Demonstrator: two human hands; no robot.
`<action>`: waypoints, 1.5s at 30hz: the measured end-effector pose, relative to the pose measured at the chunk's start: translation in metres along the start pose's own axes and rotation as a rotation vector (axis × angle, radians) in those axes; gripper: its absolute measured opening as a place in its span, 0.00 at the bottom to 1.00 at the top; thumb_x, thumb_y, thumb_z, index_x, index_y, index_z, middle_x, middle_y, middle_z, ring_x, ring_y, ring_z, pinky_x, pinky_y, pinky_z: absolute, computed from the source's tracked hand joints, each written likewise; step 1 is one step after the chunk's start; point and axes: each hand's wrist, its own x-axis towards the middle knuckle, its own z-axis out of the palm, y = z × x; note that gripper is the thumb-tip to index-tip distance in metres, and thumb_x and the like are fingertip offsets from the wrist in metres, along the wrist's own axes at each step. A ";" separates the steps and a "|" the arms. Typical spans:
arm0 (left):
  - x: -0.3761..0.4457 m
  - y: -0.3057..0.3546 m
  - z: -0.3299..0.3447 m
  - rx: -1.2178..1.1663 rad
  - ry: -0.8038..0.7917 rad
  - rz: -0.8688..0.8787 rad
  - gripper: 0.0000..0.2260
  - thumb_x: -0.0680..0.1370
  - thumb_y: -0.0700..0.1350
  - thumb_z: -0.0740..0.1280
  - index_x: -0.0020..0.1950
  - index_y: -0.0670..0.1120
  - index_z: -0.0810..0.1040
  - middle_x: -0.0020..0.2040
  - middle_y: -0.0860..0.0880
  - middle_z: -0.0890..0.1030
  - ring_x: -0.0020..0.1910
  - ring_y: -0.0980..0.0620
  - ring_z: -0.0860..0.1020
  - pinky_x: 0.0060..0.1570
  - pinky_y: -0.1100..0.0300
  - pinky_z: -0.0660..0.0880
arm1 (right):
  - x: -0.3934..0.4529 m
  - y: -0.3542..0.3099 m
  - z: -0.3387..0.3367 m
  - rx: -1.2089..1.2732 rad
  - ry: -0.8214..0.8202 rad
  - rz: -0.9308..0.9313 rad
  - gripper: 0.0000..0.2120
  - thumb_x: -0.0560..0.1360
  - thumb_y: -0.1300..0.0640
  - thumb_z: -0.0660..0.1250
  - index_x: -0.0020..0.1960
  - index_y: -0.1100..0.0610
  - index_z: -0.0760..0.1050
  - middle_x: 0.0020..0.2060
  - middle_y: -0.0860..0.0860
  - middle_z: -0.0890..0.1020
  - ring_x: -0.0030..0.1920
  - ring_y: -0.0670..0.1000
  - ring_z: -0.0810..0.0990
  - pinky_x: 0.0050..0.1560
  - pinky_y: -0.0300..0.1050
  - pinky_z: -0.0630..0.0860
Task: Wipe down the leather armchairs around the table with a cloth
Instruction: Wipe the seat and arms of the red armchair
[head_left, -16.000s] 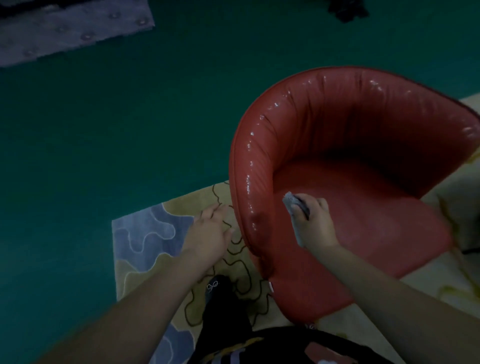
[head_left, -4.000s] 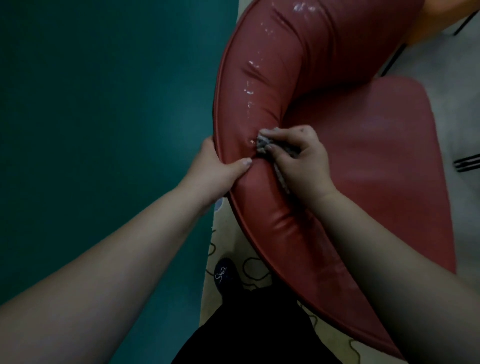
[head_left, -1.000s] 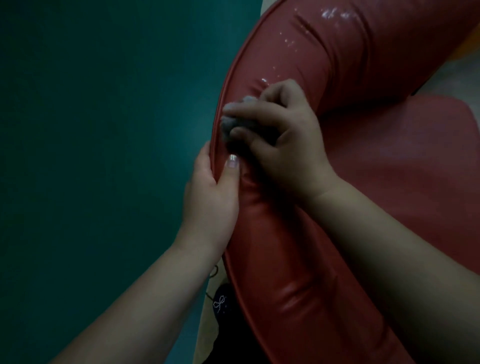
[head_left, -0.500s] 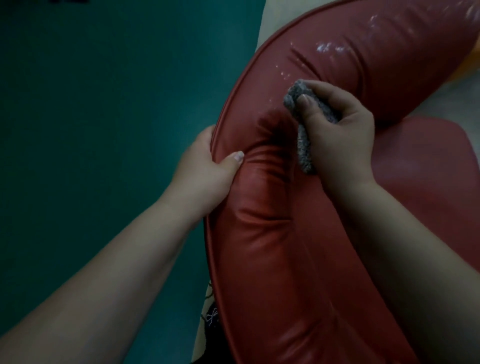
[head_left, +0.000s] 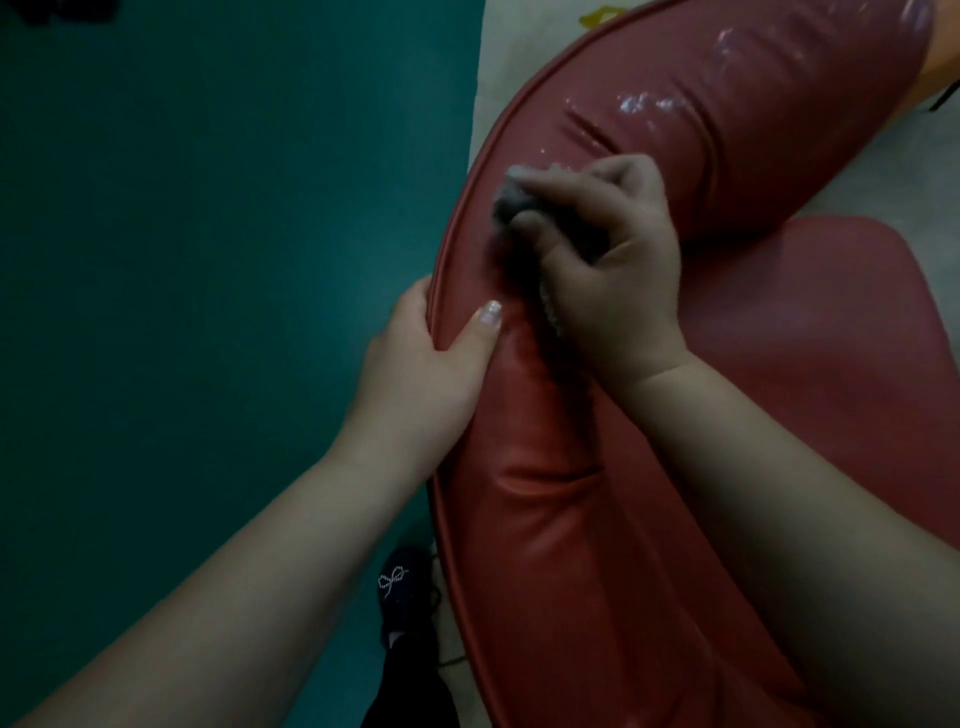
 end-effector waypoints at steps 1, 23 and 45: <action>0.008 0.002 0.000 0.006 -0.012 0.013 0.20 0.77 0.53 0.66 0.68 0.49 0.74 0.60 0.54 0.80 0.58 0.56 0.78 0.58 0.63 0.72 | 0.004 -0.001 0.003 -0.030 -0.040 -0.047 0.12 0.71 0.60 0.71 0.55 0.58 0.81 0.44 0.53 0.69 0.45 0.46 0.73 0.53 0.32 0.71; 0.115 0.016 -0.002 0.115 -0.427 0.285 0.46 0.68 0.57 0.72 0.78 0.62 0.46 0.76 0.60 0.60 0.71 0.64 0.62 0.55 0.87 0.55 | 0.047 0.023 0.002 -0.186 0.081 0.095 0.13 0.70 0.61 0.71 0.55 0.57 0.81 0.43 0.54 0.71 0.47 0.46 0.74 0.54 0.37 0.72; 0.167 0.049 0.016 0.195 -0.468 0.322 0.52 0.61 0.57 0.73 0.79 0.56 0.49 0.76 0.61 0.59 0.66 0.74 0.57 0.55 0.87 0.52 | 0.110 0.057 -0.006 -0.269 0.014 -0.108 0.10 0.72 0.57 0.71 0.53 0.58 0.82 0.42 0.57 0.76 0.44 0.56 0.76 0.49 0.53 0.73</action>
